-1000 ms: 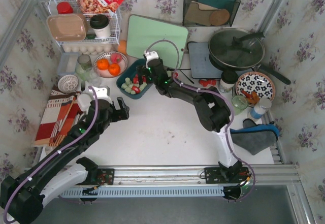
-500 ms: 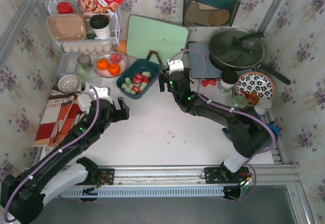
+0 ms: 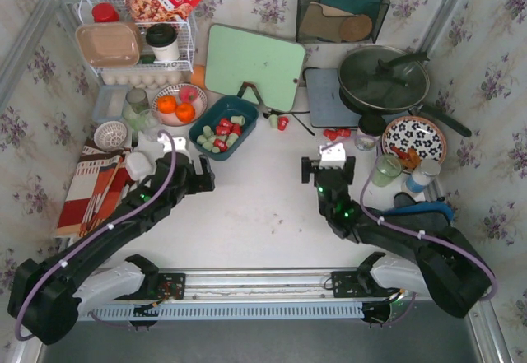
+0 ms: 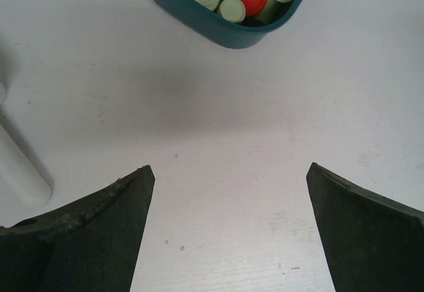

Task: Mix the coffee capsules in the storage basket

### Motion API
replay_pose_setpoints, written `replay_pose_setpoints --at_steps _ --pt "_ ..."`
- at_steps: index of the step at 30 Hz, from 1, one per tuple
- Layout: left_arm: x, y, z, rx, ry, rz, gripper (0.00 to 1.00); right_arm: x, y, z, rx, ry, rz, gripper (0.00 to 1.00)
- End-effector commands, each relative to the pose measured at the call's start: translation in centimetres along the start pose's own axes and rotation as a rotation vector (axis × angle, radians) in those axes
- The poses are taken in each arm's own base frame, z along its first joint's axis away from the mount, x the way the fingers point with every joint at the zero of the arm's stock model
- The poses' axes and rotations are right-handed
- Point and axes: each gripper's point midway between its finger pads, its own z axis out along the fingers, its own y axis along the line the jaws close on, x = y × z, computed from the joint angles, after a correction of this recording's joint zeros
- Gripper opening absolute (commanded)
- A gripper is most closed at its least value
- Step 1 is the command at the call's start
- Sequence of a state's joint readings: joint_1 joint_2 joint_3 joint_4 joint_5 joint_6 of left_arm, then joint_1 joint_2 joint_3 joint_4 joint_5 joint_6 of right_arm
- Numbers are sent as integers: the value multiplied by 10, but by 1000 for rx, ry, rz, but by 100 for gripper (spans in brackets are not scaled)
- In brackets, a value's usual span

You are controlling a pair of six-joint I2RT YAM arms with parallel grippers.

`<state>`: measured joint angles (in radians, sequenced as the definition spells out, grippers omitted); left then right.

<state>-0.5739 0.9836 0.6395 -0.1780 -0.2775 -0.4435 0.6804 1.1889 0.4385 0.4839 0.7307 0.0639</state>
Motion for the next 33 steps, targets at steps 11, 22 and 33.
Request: replay_pose_setpoints --at_steps 11,22,33 --pt "-14 -73 50 145 153 226 85 -22 -48 -25 125 -260 180 100" --pt "-43 -156 121 288 139 226 76 -21 -51 -28 125 -267 216 100" --pt "-43 -197 233 259 127 215 62 -25 -53 -31 126 -280 224 100"
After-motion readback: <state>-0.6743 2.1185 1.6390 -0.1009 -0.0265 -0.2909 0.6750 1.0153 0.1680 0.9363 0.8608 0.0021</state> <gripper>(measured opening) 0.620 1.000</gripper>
